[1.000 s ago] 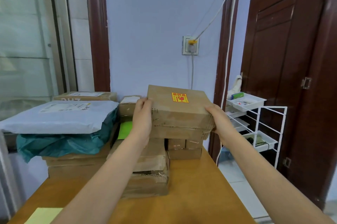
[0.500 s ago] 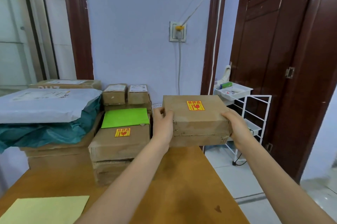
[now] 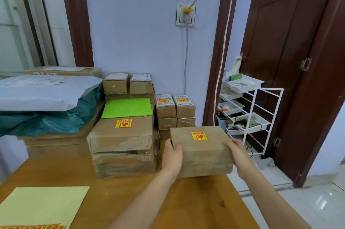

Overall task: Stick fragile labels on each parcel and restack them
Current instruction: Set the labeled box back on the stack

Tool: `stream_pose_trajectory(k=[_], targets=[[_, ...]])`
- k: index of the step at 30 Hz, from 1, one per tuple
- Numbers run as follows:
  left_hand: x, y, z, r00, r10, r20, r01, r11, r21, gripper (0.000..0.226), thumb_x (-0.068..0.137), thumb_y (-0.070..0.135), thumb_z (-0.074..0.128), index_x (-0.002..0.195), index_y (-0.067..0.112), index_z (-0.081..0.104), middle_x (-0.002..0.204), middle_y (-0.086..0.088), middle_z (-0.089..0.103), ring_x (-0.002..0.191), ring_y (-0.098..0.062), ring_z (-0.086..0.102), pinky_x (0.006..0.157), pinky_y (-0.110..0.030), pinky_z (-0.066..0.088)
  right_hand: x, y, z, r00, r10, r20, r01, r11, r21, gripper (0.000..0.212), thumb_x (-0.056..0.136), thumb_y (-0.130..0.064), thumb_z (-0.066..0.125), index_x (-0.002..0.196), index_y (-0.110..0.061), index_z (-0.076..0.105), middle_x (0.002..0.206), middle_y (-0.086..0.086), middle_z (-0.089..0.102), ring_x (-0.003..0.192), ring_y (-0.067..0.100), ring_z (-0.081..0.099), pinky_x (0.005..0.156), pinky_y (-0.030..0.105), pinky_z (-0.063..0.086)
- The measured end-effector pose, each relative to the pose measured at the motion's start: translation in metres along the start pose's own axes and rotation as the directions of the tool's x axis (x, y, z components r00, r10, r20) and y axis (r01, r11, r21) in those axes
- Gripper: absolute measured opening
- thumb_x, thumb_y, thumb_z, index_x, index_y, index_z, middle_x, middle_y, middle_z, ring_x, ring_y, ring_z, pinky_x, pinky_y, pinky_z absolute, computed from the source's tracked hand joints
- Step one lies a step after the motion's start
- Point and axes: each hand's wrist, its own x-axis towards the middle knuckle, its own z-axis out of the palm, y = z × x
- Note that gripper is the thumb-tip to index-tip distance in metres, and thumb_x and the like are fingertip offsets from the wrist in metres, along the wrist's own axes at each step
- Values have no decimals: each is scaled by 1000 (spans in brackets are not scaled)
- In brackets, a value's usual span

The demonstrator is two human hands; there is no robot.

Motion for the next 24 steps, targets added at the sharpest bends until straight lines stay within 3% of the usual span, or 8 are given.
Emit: stream_pose_trajectory(k=[4,7,10,13,17,24], targets=[[5,-21,-4,999,-34,12,34,999,5,43,99,28,42,140,22,33,118,2,53,107,-20,52,95,-39,46,2,21,10,999,30,21,-30,1000,9,27,95,-26,53,117,-11,48,111,8,54,94,19,53,79,36,44],[9,-30,-6,999,-19,27,19,1000,-4,48,99,28,44,144,24,30,120,5,51,109,-17,52,96,-36,45,7,30,16,1000,17,-4,-17,1000,17,24,95,-21,52,117,-13,49,112,7,54,97,21,53,83,37,44],[11,-37,-8,999,-5,47,7,999,-40,53,98,36,45,147,27,26,125,6,49,108,-13,48,90,-28,42,11,35,21,1000,-8,-26,9,999,46,23,96,-22,51,118,-14,50,106,3,54,91,17,53,72,32,44],[20,-44,-8,999,-24,33,27,996,-90,60,95,43,48,148,28,24,136,3,47,117,-16,48,98,-32,42,16,40,27,998,-29,-47,32,997,66,28,96,-27,52,122,-15,53,110,4,57,95,18,55,68,29,44],[36,-52,-4,998,-48,-34,44,991,-124,68,91,51,51,149,28,24,144,1,43,128,-22,44,108,-42,38,26,43,37,997,-48,-55,52,995,85,30,97,-31,51,123,-17,54,113,5,60,102,21,57,72,29,46],[64,-56,6,977,-151,-151,116,968,-221,66,89,57,51,145,27,33,138,-1,50,123,-25,49,105,-45,41,51,46,54,997,-42,-58,47,995,83,40,98,-36,48,132,-16,50,125,6,57,113,24,54,93,38,46]])
